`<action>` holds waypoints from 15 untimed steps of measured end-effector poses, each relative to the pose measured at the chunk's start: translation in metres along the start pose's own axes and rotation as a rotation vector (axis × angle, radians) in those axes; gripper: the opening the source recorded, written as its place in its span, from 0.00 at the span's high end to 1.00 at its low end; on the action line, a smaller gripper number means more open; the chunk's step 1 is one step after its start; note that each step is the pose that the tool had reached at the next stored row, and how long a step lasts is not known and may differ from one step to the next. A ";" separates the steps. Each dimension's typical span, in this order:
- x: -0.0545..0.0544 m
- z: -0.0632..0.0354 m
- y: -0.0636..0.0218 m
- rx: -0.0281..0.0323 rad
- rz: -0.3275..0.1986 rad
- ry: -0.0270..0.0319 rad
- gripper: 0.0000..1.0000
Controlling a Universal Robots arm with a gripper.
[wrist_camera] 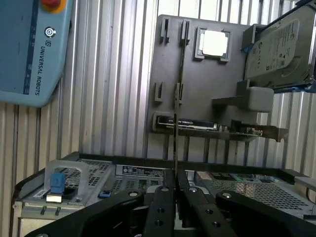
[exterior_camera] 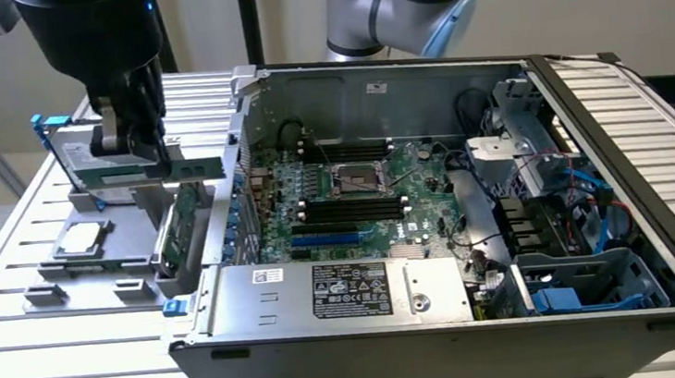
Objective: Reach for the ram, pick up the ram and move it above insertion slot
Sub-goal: 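Pick up the ram and move it above insertion slot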
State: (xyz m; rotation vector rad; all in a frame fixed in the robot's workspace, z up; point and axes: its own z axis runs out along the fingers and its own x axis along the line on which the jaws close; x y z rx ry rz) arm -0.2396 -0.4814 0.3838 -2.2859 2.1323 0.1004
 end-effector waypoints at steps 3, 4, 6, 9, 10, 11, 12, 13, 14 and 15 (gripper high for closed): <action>0.001 -0.0011 -0.0139 -0.0003 -0.001 -0.0009 0.87; 0.001 -0.0013 -0.0183 -0.0003 -0.001 -0.0013 0.87; 0.002 -0.0016 -0.0274 -0.0004 -0.001 -0.0018 0.87; 0.003 -0.0022 -0.0409 -0.0004 -0.002 -0.0026 0.87; 0.003 -0.0023 -0.0453 -0.0003 -0.002 -0.0030 0.87; 0.003 -0.0025 -0.0502 -0.0002 -0.002 -0.0033 0.87; 0.004 -0.0027 -0.0547 -0.0003 -0.002 -0.0036 0.87; 0.004 -0.0028 -0.0591 -0.0002 -0.002 -0.0040 0.87; 0.004 -0.0030 -0.0635 -0.0002 -0.002 -0.0044 0.87; 0.005 -0.0032 -0.0680 -0.0002 -0.002 -0.0049 0.87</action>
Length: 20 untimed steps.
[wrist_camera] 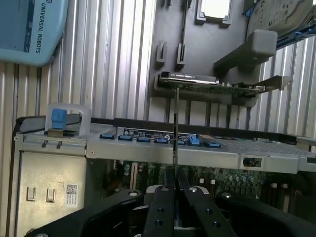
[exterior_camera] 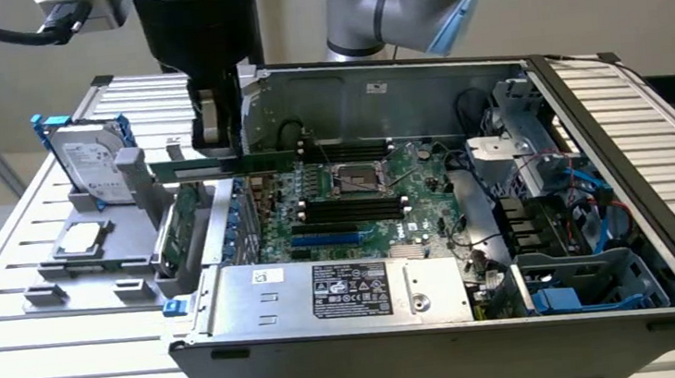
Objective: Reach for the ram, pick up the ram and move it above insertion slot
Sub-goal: 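Pick up the ram and move it above insertion slot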
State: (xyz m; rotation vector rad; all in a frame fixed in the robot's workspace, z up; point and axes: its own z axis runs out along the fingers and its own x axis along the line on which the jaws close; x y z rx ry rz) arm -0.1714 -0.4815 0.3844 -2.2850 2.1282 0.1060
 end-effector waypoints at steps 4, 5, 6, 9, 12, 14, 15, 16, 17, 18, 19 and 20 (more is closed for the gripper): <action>0.001 -0.0007 -0.0183 0.0001 0.000 -0.0019 0.87; 0.002 -0.0008 -0.0230 0.0001 0.000 -0.0021 0.87; 0.002 -0.0010 -0.0275 0.0002 0.000 -0.0021 0.87; 0.002 -0.0015 -0.0410 0.0001 0.000 -0.0022 0.87; 0.002 -0.0020 -0.0545 0.0001 0.000 -0.0021 0.87; 0.001 -0.0022 -0.0641 0.0001 0.000 -0.0022 0.87; 0.000 -0.0023 -0.0684 0.0001 0.000 -0.0021 0.87; -0.001 -0.0023 -0.0722 0.0001 0.000 -0.0021 0.87; -0.003 -0.0023 -0.0758 0.0001 0.000 -0.0021 0.87; -0.005 -0.0023 -0.0791 0.0001 0.000 -0.0021 0.87; -0.007 -0.0022 -0.0823 0.0001 0.000 -0.0021 0.87; -0.009 -0.0020 -0.0854 0.0001 0.000 -0.0020 0.87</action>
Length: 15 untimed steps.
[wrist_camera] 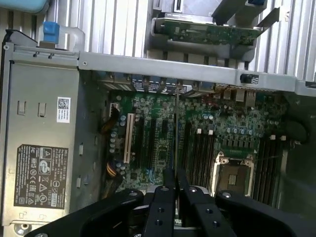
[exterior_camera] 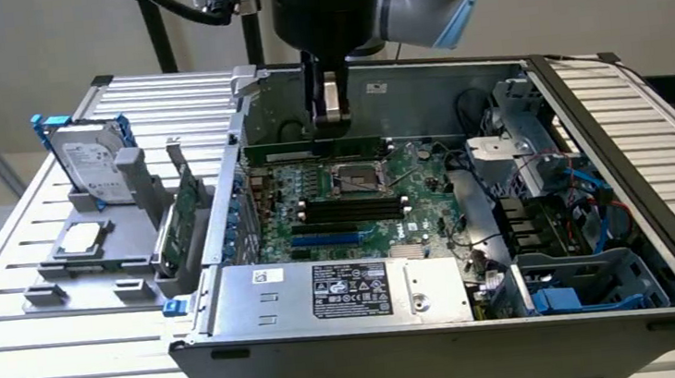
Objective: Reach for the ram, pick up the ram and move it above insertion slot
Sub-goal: 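Pick up the ram and move it above insertion slot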
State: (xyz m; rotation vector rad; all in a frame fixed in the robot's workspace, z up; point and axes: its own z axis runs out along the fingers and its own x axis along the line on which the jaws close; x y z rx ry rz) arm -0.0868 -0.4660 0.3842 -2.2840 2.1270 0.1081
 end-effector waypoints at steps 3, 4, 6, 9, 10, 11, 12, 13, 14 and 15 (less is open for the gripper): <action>-0.008 0.0005 -0.0082 0.0000 0.000 0.0005 0.87; -0.011 0.0007 -0.0108 0.0000 0.000 0.0008 0.87; -0.017 0.0011 -0.0164 -0.0001 0.000 0.0013 0.87; -0.026 0.0017 -0.0242 -0.0001 0.000 0.0022 0.87; -0.029 0.0019 -0.0268 -0.0002 0.000 0.0025 0.87; -0.032 0.0021 -0.0296 -0.0002 0.000 0.0029 0.87; -0.034 0.0023 -0.0322 -0.0002 0.000 0.0032 0.87; -0.037 0.0025 -0.0349 -0.0002 0.000 0.0036 0.87; -0.040 0.0027 -0.0377 -0.0003 0.000 0.0041 0.87; -0.043 0.0029 -0.0404 -0.0003 0.000 0.0046 0.87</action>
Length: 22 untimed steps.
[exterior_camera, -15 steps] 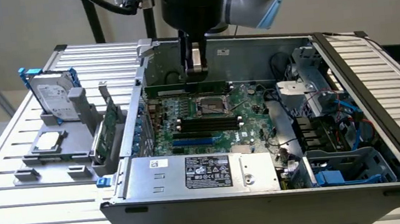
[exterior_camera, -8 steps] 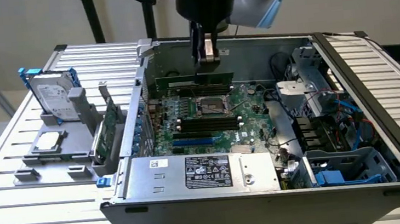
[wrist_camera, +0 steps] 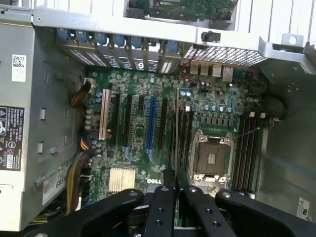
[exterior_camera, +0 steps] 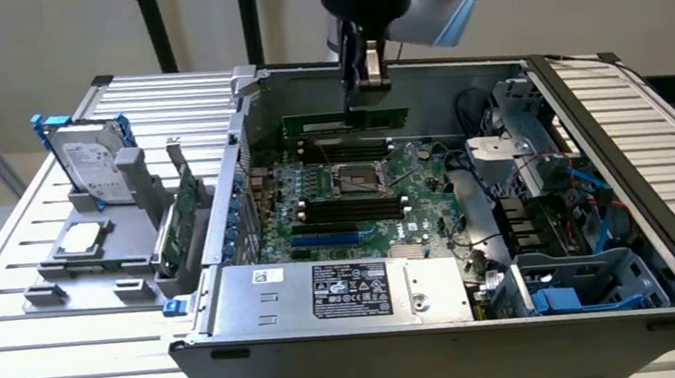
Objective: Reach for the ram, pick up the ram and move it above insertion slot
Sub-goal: 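Pick up the ram and move it above insertion slot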
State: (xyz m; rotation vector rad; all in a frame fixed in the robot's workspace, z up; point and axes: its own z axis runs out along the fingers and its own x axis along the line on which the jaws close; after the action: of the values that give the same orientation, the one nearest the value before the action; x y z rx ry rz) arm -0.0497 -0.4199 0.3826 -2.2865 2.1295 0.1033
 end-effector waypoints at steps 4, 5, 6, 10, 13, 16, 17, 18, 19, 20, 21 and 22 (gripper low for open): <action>-0.008 0.0006 -0.0088 -0.0001 0.001 0.0024 0.87; -0.009 0.0007 -0.0106 -0.0001 0.003 0.0028 0.87; -0.010 0.0009 -0.0123 0.0001 0.006 0.0030 0.87; -0.013 0.0014 -0.0175 0.0009 0.022 0.0034 0.87; -0.016 0.0017 -0.0183 0.0015 0.034 0.0041 0.87; -0.017 0.0018 -0.0184 0.0024 0.050 0.0037 0.87; -0.017 0.0018 -0.0183 0.0027 0.055 0.0035 0.87; -0.017 0.0019 -0.0181 0.0029 0.059 0.0034 0.87; -0.017 0.0020 -0.0176 0.0031 0.063 0.0033 0.87; -0.018 0.0020 -0.0173 0.0033 0.065 0.0031 0.87; -0.018 0.0020 -0.0173 0.0033 0.065 0.0031 0.87; -0.018 0.0021 -0.0173 0.0033 0.065 0.0032 0.87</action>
State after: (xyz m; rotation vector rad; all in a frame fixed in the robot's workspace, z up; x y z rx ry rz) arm -0.0337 -0.4009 0.3810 -2.2171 2.2046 0.0969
